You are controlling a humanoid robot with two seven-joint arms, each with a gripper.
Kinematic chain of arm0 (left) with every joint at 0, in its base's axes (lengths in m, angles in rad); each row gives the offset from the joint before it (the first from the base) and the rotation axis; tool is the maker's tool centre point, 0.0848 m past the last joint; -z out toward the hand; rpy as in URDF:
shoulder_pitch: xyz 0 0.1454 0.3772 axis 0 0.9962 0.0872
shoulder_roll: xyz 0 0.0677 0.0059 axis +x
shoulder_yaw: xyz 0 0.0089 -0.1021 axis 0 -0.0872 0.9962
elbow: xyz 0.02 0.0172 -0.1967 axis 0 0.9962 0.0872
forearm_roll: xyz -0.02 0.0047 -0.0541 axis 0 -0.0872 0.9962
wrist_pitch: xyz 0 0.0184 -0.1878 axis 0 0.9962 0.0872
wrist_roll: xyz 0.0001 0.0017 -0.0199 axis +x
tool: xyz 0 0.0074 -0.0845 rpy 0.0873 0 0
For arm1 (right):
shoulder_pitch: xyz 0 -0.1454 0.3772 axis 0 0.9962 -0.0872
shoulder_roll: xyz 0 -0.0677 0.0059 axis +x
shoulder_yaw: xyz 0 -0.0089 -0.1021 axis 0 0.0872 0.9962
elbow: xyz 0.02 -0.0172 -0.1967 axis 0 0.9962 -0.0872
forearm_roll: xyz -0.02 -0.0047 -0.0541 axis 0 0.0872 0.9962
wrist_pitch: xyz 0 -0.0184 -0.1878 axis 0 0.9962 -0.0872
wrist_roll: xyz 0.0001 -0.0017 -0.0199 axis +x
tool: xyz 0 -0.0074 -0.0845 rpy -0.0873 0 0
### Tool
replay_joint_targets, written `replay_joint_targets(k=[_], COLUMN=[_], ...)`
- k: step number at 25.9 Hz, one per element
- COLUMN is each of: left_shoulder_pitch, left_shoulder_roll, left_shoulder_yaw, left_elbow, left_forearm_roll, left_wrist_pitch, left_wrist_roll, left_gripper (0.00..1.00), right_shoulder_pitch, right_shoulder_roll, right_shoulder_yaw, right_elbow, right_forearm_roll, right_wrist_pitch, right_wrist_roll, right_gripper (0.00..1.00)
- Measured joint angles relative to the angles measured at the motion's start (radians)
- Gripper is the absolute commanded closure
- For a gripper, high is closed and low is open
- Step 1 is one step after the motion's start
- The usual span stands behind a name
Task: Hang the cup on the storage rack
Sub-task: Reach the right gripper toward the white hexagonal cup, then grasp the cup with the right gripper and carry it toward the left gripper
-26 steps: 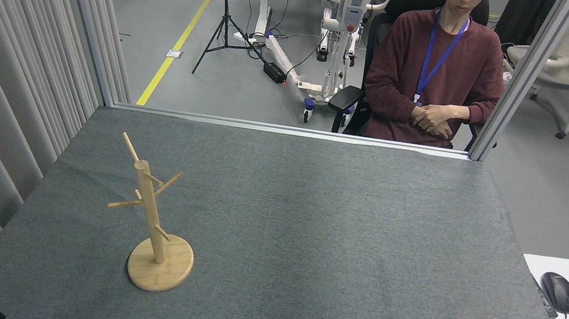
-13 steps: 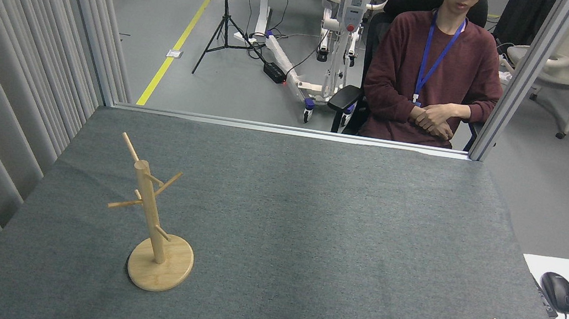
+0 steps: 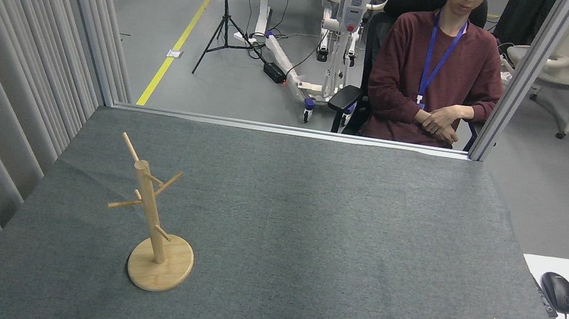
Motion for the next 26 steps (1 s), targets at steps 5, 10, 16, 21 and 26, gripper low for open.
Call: replay_joint_targets(k=[5, 10, 16, 21, 26], left_shoulder_pitch=[0.000, -0.001, -0.013, -0.077, -0.154], left_shoulder_roll=[0.000, -0.001, -0.003, -0.025, -0.085], left_shoulder_yaw=[0.004, -0.003, -0.132, -0.369, -0.577], left_elbow=[-0.001, -0.005, -0.048, -0.026, 0.039], left_forearm_roll=[0.000, 0.002, -0.015, -0.115, -0.365], left_wrist_pitch=[-0.001, -0.001, -0.005, 0.002, 0.065], left_wrist_roll=[0.000, 0.005, 0.012, 0.011, 0.005], left_gripper=[0.00, 0.00, 0.00, 0.00, 0.00], right_shoulder_pitch=[-0.013, -0.009, 0.013, 0.054, 0.084], right_shoulder_roll=[-0.011, -0.016, -0.025, -0.012, 0.030], right_shoulder_yaw=[0.013, 0.026, 0.028, 0.067, 0.191], right_elbow=[0.026, 0.012, -0.122, -0.268, -0.369], right_forearm_roll=[0.009, 0.006, -0.002, 0.002, 0.038], right_wrist_pitch=[0.004, -0.003, -0.045, -0.082, -0.081], right_wrist_roll=[-0.020, -0.029, -0.030, -0.032, -0.032], right_gripper=[0.47, 0.47, 0.47, 0.47, 0.47])
